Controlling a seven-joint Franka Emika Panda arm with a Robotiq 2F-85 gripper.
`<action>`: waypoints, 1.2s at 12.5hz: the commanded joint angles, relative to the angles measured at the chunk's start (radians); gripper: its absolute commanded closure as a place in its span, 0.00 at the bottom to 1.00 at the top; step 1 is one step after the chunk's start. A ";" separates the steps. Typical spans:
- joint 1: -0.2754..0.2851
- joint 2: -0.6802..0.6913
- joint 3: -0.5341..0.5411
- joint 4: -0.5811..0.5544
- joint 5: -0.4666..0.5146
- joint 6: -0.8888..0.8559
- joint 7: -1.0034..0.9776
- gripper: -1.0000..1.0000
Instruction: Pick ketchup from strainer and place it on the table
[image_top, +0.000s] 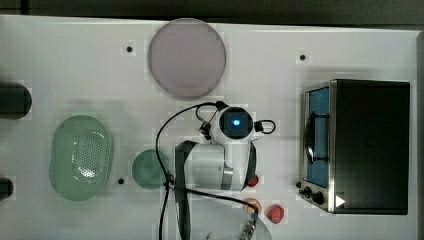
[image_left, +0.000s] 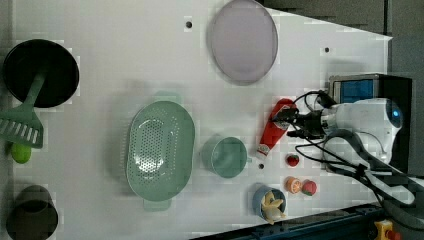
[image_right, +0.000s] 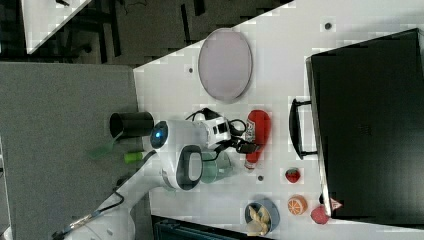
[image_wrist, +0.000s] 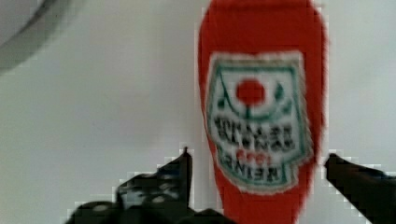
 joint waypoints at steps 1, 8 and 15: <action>0.005 -0.053 -0.015 0.034 -0.001 0.026 -0.034 0.00; 0.005 -0.330 -0.018 0.261 -0.001 -0.376 0.103 0.00; 0.005 -0.387 -0.010 0.645 -0.009 -0.923 0.298 0.00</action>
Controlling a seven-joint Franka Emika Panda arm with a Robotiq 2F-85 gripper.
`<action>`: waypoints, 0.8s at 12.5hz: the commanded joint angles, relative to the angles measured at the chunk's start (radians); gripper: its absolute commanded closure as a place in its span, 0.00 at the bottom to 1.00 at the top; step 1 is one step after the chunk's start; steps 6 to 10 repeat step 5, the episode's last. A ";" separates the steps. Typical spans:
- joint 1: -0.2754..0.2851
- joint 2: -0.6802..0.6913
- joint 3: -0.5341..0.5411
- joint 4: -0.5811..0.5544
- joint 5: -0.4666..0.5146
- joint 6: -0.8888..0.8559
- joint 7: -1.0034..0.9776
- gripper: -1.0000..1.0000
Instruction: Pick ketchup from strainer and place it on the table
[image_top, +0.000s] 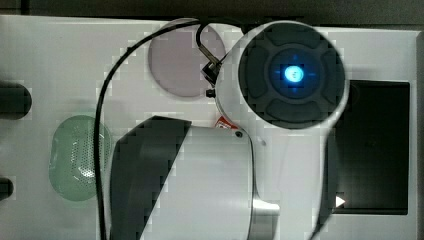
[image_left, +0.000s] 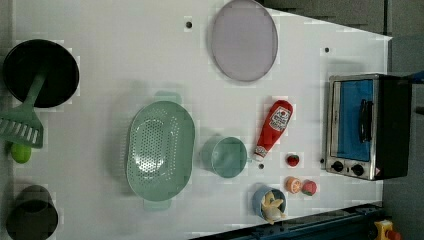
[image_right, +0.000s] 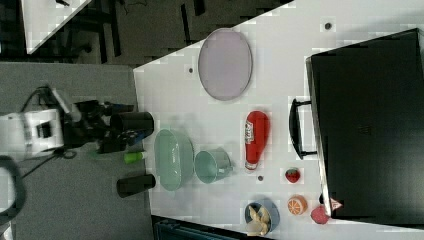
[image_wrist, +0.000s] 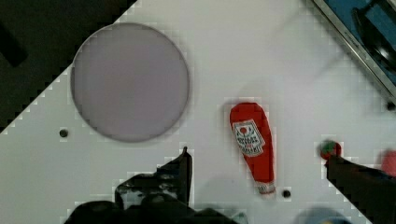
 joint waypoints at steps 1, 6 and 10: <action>-0.002 0.036 0.000 0.052 -0.014 -0.129 0.070 0.00; -0.002 0.044 0.000 0.063 -0.014 -0.144 0.070 0.00; -0.002 0.044 0.000 0.063 -0.014 -0.144 0.070 0.00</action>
